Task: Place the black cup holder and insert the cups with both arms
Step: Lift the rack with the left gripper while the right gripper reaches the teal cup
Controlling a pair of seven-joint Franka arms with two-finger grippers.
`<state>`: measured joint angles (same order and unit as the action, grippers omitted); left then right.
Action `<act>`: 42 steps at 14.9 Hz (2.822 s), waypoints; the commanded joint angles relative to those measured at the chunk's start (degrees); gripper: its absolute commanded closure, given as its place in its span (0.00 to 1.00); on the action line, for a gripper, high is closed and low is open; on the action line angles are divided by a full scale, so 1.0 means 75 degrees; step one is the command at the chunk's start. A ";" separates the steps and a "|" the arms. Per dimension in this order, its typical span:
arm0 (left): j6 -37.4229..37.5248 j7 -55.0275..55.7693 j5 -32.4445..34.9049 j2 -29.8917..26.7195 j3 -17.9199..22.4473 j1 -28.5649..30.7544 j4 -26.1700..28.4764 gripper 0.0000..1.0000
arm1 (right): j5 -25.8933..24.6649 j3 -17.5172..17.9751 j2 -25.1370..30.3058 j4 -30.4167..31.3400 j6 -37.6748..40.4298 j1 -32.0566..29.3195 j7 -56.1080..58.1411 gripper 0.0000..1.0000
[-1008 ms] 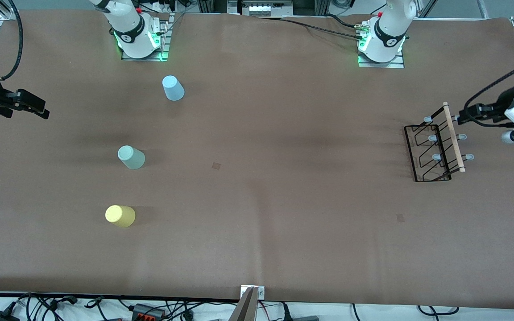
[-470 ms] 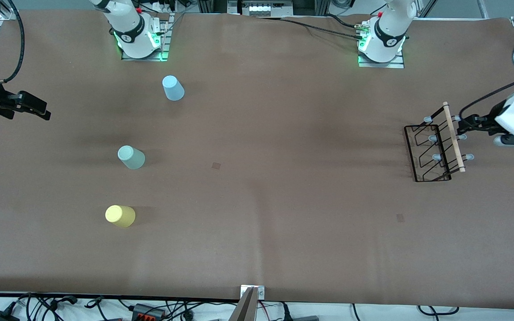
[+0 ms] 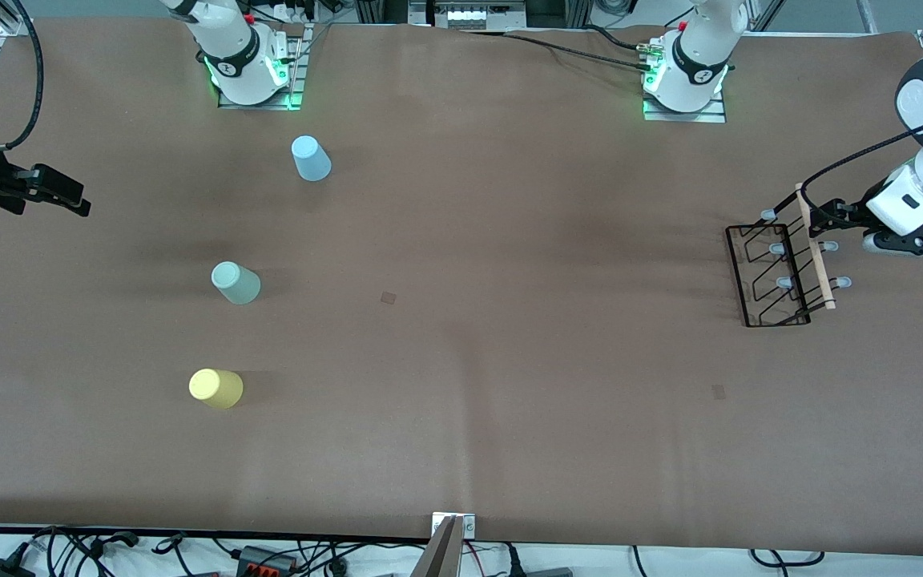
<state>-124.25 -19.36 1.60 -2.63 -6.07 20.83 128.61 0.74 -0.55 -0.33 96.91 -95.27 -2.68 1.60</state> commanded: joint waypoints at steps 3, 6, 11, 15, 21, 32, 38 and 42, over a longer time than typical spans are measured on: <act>-0.0378 -0.0102 -0.0132 0.0057 -0.0069 0.0094 0.0290 0.01 | -0.0110 0.0050 -0.0142 -0.0066 0.0023 -0.0041 0.0104 0.00; -0.0658 -0.0090 -0.0132 0.0116 -0.0069 0.0140 0.0512 0.03 | -0.0110 0.0050 -0.0353 -0.0066 -0.0024 -0.0041 0.0104 0.00; -0.0835 0.0565 -0.0132 0.0198 -0.0069 0.0164 0.0770 0.19 | 0.0007 0.0073 -0.0939 -0.0054 0.0070 -0.0006 0.0092 0.00; -0.0812 0.0566 -0.0132 0.0198 -0.0081 0.0164 0.0770 0.37 | -0.0051 0.0096 -0.1676 -0.0089 -0.0141 0.0403 0.0021 0.00; -0.0788 0.0566 -0.0132 0.0245 -0.0081 0.0176 0.0770 0.59 | -0.0087 0.0096 -0.2697 -0.0254 -0.0808 0.0955 -0.0025 0.00; -0.0683 0.0566 -0.0132 0.0245 -0.0104 0.0153 0.0735 0.99 | -0.0028 0.0073 -0.3049 0.1385 -0.2530 0.0943 -0.0411 0.00; 0.0824 0.1126 -0.0214 0.0175 -0.0745 0.0094 -0.0047 0.99 | 0.0030 0.0085 -0.3061 0.2090 -0.3492 0.0978 -0.1102 0.00; 0.2886 0.1864 -0.0552 0.0257 -0.1578 0.0082 -0.1605 0.99 | 0.0065 0.0085 -0.3201 0.2125 -0.3586 0.0990 -0.1162 0.00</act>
<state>-110.24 -7.87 -0.04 -0.46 -14.68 21.18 123.25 0.80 0.01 -24.38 111.61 -120.80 4.69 -6.10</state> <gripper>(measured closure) 0.841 0.000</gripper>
